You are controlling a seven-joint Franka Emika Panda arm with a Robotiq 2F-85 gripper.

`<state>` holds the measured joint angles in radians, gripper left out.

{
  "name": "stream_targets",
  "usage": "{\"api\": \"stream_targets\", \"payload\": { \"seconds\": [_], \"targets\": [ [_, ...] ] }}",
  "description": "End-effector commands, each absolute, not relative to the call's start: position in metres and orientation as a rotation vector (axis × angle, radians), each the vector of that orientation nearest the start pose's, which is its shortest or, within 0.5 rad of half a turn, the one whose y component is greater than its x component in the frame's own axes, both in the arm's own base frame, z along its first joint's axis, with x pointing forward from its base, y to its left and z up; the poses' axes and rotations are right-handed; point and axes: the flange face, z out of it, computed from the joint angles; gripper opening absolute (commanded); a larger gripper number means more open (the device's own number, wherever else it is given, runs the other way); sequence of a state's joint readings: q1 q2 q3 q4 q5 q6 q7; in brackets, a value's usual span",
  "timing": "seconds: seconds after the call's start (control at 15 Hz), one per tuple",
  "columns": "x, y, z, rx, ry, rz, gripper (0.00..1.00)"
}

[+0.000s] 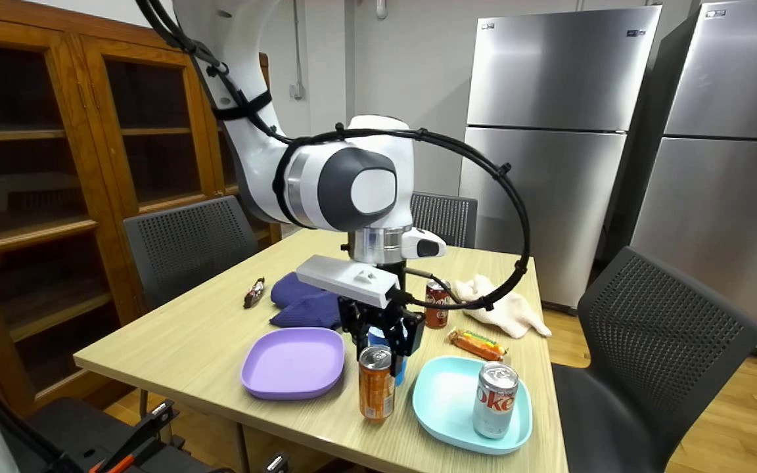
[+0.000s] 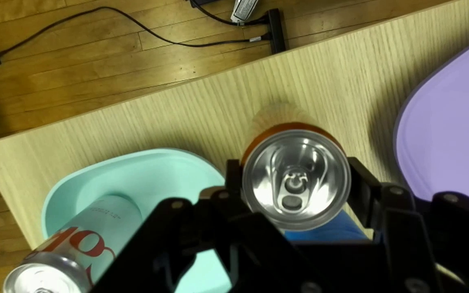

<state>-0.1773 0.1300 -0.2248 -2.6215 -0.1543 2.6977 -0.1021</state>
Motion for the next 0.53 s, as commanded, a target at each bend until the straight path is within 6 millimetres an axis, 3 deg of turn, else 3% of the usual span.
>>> {"api": "stream_targets", "payload": {
  "seconds": [0.0,0.47],
  "targets": [
    [0.389,-0.179,0.232,-3.227,0.178,0.119,0.38],
    [0.392,-0.211,0.259,-3.237,0.153,0.068,0.38]
  ]
}}
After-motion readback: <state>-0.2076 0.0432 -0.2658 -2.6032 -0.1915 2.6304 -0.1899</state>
